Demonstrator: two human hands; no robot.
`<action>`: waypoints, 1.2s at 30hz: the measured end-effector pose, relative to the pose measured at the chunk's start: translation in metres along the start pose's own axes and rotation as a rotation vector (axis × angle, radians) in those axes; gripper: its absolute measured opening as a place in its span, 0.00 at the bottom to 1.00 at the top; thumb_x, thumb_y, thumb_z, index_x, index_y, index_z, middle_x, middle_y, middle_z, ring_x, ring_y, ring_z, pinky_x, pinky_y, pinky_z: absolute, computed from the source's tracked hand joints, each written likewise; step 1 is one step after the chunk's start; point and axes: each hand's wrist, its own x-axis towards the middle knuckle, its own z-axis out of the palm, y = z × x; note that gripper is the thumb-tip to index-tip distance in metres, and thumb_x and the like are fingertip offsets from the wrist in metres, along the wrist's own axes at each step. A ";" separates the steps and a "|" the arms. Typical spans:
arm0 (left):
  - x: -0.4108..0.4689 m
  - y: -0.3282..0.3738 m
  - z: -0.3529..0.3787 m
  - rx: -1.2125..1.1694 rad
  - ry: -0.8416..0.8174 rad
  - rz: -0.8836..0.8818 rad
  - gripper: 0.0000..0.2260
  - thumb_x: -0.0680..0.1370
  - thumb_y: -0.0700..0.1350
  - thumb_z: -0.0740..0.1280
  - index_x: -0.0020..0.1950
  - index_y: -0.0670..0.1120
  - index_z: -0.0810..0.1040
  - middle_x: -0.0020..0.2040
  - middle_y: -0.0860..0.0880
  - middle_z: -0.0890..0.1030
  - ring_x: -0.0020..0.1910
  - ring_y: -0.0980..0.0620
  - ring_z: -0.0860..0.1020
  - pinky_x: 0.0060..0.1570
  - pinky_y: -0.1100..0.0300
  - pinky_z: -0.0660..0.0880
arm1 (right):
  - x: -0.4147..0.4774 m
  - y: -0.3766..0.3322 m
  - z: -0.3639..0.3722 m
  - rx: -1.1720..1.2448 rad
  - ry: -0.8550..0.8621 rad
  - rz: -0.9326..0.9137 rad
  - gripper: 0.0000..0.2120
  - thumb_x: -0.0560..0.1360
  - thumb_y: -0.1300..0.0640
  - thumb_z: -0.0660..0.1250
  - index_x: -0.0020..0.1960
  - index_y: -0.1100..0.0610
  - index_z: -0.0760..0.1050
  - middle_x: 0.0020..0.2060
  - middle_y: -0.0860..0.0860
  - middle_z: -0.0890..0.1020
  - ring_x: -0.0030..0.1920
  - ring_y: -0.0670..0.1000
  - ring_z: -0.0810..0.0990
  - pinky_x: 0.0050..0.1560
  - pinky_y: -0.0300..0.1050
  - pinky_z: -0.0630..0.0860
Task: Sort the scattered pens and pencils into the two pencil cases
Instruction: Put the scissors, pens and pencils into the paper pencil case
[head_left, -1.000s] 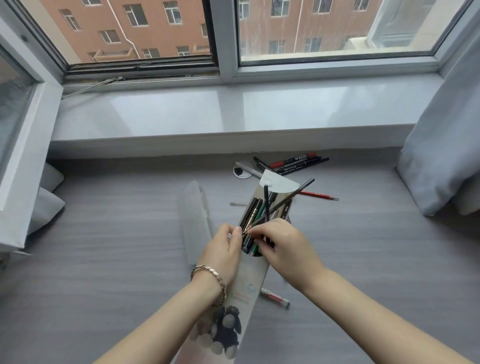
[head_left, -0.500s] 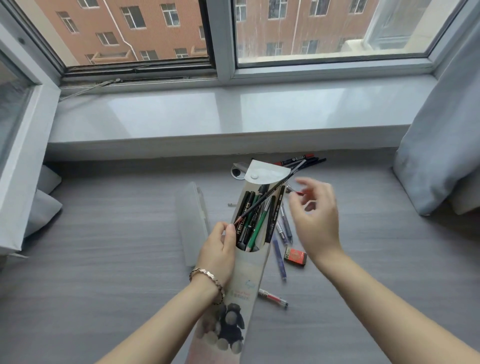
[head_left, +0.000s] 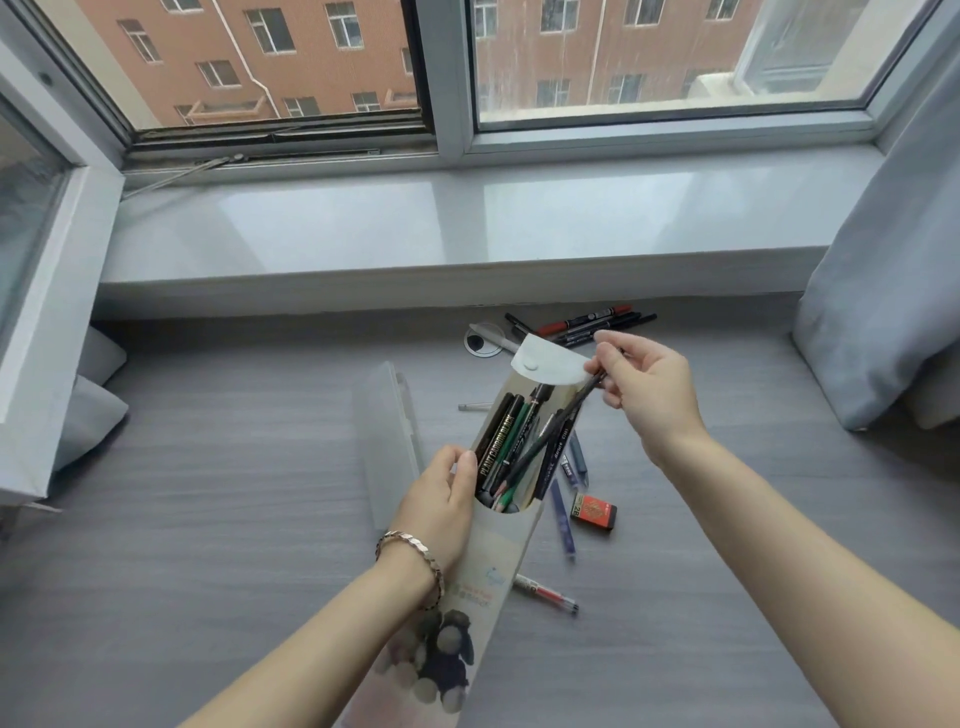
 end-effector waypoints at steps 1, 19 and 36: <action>0.000 0.001 0.000 0.004 -0.002 0.002 0.15 0.81 0.48 0.52 0.34 0.53 0.65 0.30 0.54 0.70 0.31 0.58 0.69 0.33 0.63 0.65 | -0.006 0.000 0.003 -0.032 -0.058 -0.009 0.10 0.77 0.65 0.61 0.58 0.63 0.72 0.33 0.53 0.78 0.23 0.40 0.70 0.23 0.31 0.67; 0.020 -0.002 0.001 0.098 -0.077 -0.101 0.15 0.81 0.48 0.53 0.34 0.47 0.63 0.29 0.51 0.66 0.30 0.52 0.65 0.32 0.60 0.62 | 0.008 0.026 0.009 -0.512 -0.234 -0.313 0.25 0.74 0.59 0.66 0.68 0.53 0.62 0.46 0.50 0.79 0.45 0.48 0.78 0.51 0.40 0.75; 0.102 0.006 -0.008 0.068 0.171 -0.222 0.16 0.81 0.46 0.52 0.33 0.47 0.64 0.29 0.51 0.68 0.29 0.54 0.66 0.30 0.60 0.62 | 0.163 0.061 -0.015 -1.696 -0.415 -0.615 0.11 0.59 0.71 0.72 0.39 0.62 0.77 0.39 0.58 0.81 0.41 0.60 0.79 0.34 0.46 0.73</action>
